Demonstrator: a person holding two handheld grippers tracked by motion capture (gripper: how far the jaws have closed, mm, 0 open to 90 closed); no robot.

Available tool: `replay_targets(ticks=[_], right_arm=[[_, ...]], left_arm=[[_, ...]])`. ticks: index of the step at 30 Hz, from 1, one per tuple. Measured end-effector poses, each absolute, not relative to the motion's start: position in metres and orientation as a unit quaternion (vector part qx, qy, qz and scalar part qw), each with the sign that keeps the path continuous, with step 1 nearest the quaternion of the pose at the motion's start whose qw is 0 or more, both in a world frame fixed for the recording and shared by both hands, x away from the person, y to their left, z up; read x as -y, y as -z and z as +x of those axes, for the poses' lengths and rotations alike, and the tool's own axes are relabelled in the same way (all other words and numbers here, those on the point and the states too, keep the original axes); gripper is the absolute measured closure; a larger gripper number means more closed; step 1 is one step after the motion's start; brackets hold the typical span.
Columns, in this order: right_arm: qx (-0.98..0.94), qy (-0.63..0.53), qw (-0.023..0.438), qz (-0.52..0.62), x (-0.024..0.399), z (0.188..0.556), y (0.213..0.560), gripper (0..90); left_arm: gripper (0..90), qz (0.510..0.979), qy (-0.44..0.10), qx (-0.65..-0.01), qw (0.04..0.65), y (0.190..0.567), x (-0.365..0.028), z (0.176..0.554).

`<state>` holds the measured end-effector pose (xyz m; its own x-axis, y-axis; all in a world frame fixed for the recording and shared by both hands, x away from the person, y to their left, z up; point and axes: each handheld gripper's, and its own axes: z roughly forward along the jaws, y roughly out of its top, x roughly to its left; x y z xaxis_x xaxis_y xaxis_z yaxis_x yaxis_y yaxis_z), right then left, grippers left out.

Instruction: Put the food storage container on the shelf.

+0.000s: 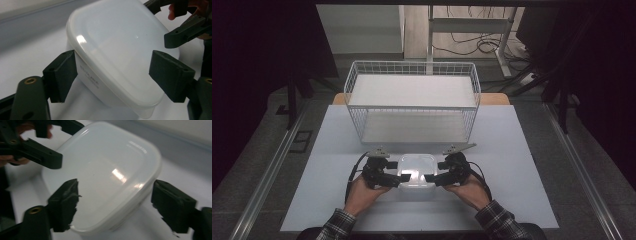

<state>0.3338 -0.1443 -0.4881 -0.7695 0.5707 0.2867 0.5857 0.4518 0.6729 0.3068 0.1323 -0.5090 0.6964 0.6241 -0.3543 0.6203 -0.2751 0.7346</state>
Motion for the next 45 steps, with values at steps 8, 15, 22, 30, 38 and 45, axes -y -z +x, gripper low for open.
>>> replay_targets(ticks=[8, 15, 22, 30, 38, 45], right_arm=[[0.832, 0.400, 0.010, -0.385, 0.156, 0.318, 0.479, 54.2], [0.786, 0.445, 0.016, -0.429, 0.171, 0.315, 0.476, 77.6], [0.793, 0.451, -0.032, -0.409, 0.164, 0.316, 0.474, 77.7], [0.793, 0.463, -0.059, -0.392, 0.157, 0.335, 0.463, 77.5], [0.794, 0.460, -0.081, -0.389, 0.145, 0.367, 0.457, 77.0], [0.793, 0.453, -0.092, -0.396, 0.139, 0.391, 0.464, 76.5]], left_arm=[[46.9, 0.788, -0.020, -0.416, 0.453, 0.500, -0.137, 0.284], [75.8, 0.757, -0.037, -0.446, 0.475, 0.495, -0.142, 0.277], [79.0, 0.747, -0.054, -0.454, 0.482, 0.494, -0.144, 0.282], [79.0, 0.743, -0.079, -0.453, 0.487, 0.482, -0.148, 0.303], [78.9, 0.741, -0.100, -0.458, 0.481, 0.478, -0.152, 0.334], [78.7, 0.737, -0.104, -0.466, 0.478, 0.484, -0.152, 0.355]])
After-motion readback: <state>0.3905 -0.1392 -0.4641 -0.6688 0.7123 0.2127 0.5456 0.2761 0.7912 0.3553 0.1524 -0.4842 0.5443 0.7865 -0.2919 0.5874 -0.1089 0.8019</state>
